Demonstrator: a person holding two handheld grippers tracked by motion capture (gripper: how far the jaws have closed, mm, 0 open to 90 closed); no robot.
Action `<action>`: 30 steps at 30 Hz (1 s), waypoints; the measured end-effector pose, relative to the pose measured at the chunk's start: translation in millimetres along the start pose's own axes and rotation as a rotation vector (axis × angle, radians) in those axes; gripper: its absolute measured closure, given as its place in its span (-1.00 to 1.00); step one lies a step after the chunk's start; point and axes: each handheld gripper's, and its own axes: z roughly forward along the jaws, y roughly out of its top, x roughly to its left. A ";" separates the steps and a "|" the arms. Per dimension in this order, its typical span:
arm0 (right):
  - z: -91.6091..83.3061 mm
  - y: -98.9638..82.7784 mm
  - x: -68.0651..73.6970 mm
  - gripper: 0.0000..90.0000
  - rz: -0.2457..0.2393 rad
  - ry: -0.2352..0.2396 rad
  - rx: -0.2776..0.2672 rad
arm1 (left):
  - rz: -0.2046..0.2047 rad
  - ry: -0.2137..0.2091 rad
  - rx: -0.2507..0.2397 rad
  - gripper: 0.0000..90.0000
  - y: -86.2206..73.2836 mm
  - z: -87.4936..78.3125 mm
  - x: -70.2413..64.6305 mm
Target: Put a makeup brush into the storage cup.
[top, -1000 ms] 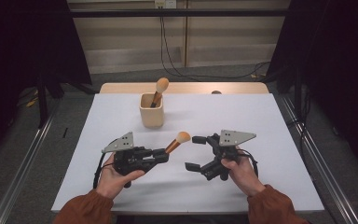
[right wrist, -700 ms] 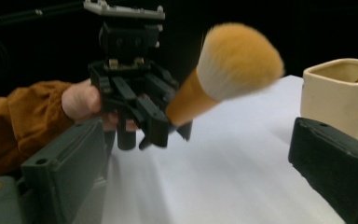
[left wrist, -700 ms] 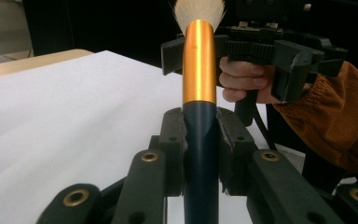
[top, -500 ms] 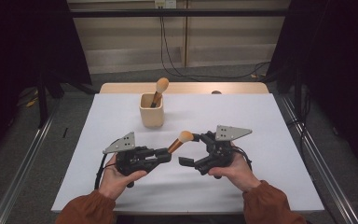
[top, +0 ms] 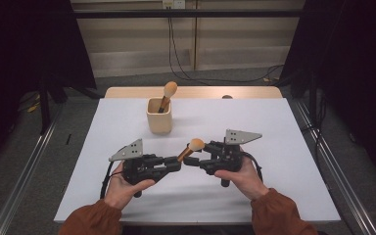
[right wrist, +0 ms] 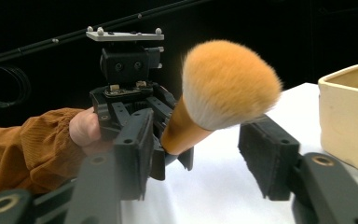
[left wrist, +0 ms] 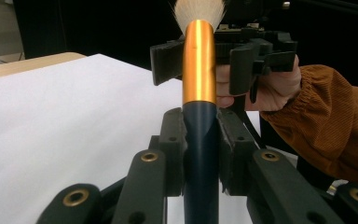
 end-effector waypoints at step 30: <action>-1.7 -0.4 0.8 0.63 0.030 0.089 -0.018 | -0.004 -0.008 0.002 0.45 -2.4 4.9 -2.5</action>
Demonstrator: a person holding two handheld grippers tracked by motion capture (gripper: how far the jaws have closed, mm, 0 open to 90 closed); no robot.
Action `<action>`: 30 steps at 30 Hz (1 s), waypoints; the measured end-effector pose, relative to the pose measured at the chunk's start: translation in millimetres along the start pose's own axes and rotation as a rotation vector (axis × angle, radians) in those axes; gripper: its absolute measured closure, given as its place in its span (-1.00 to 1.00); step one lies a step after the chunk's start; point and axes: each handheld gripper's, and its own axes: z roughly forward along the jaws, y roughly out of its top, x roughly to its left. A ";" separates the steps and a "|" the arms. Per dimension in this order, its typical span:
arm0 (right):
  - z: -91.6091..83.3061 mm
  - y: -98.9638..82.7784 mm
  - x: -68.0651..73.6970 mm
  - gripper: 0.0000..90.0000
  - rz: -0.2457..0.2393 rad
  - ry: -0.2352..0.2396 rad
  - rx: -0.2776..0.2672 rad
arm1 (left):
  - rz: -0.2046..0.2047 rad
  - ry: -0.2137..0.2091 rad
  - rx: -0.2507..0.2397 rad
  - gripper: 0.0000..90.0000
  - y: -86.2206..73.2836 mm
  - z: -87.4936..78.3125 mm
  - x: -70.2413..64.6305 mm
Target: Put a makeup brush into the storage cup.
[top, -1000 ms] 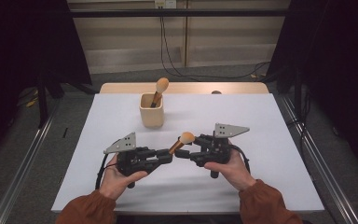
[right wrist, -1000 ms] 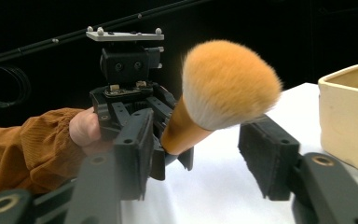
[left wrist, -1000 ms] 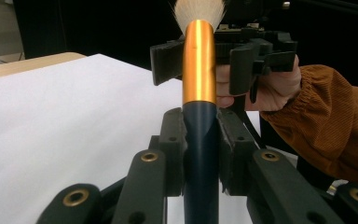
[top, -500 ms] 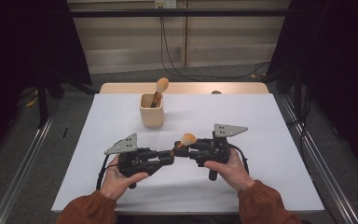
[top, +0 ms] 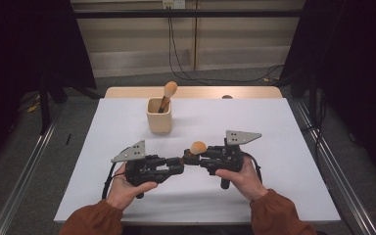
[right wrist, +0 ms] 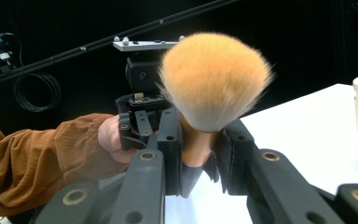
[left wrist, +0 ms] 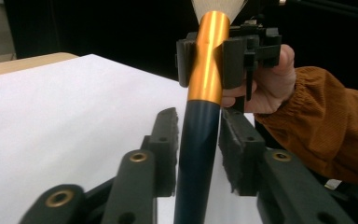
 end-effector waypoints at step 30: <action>-17.0 27.4 0.3 0.63 -0.043 -0.068 0.160 | -0.005 0.147 0.130 -0.95 2.7 -6.8 0.5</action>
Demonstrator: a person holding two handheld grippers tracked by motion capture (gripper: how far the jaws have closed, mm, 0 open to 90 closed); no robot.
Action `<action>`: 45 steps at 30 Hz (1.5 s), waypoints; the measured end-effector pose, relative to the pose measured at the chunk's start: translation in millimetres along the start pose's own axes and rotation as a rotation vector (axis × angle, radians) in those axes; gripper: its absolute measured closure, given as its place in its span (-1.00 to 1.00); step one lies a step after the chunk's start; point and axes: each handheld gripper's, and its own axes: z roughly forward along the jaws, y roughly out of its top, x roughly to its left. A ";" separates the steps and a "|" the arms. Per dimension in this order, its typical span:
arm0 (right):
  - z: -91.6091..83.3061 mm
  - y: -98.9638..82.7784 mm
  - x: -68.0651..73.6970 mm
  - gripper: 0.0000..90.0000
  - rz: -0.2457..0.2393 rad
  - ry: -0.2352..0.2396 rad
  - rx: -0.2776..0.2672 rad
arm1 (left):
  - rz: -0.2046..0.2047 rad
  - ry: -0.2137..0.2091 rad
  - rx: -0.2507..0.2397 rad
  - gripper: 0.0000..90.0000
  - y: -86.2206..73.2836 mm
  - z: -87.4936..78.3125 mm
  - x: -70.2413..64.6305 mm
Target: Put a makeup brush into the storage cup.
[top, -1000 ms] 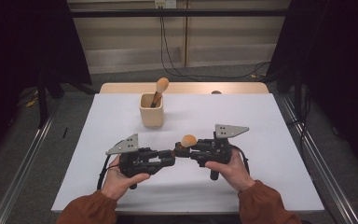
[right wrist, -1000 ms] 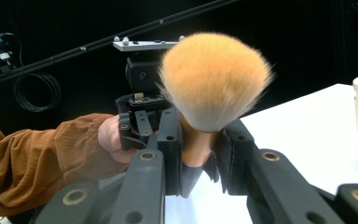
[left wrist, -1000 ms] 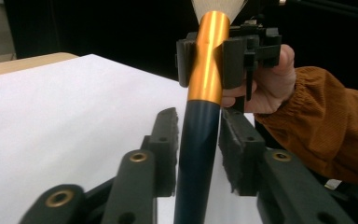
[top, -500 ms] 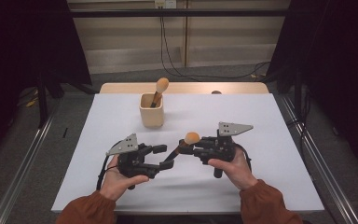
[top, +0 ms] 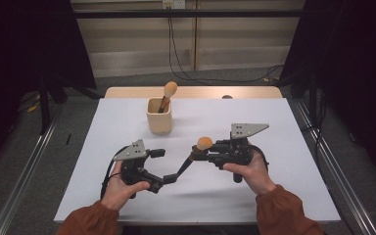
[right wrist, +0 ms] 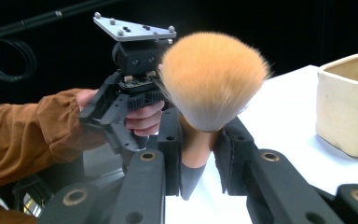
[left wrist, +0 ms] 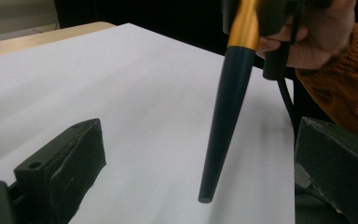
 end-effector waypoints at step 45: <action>28.5 36.3 -9.8 0.63 -0.023 -0.030 0.420 | 0.058 -0.025 0.043 -0.87 9.7 44.0 -6.4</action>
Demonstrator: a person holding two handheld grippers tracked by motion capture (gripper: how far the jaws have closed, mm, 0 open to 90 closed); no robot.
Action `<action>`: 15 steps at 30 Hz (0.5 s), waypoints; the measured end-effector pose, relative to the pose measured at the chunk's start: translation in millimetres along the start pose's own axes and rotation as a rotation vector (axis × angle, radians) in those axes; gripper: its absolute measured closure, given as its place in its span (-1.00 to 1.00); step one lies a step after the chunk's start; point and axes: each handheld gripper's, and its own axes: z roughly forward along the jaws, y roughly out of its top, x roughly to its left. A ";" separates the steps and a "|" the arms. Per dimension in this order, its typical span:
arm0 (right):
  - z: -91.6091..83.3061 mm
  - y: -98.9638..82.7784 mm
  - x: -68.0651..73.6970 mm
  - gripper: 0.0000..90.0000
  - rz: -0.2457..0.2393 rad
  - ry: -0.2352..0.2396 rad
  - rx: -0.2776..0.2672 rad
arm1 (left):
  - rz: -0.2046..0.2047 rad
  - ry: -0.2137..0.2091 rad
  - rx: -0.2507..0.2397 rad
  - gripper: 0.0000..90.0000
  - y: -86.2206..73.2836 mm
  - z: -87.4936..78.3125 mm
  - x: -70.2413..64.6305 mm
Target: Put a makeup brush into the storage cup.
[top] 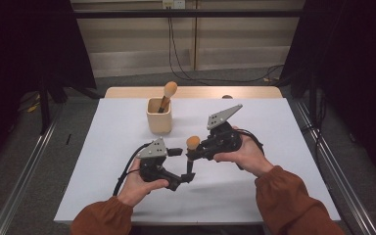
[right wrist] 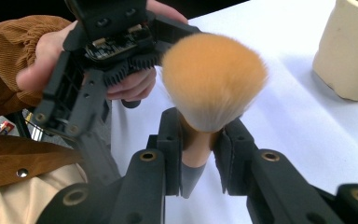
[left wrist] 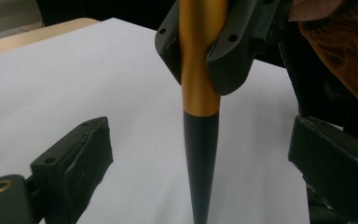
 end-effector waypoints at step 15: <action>2.5 -1.1 0.1 0.63 0.001 -0.004 -0.010 | -0.046 -0.032 -0.009 -0.08 1.6 2.6 0.4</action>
